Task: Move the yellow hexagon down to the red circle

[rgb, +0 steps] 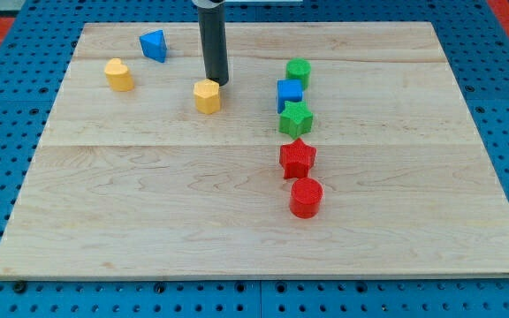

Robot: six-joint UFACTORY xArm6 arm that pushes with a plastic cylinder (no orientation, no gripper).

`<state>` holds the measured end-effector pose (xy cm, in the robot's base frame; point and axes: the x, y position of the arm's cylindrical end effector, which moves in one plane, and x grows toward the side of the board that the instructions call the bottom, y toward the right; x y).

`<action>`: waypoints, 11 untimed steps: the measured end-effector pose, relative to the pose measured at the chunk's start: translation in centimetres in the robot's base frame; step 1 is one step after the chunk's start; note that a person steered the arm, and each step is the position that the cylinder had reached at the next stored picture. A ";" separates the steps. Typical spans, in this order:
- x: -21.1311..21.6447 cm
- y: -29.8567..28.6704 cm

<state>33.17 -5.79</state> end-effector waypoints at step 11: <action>21.0 5.9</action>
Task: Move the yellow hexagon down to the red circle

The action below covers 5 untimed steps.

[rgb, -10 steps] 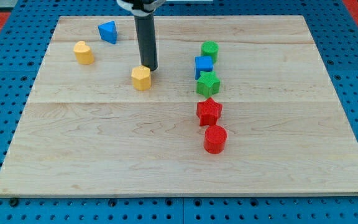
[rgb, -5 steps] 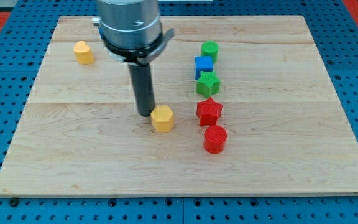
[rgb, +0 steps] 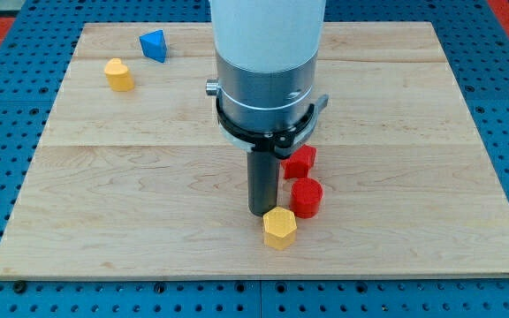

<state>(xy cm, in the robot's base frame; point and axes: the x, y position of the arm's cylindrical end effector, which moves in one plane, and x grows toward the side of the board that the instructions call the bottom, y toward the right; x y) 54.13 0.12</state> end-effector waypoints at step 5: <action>1.1 -6.4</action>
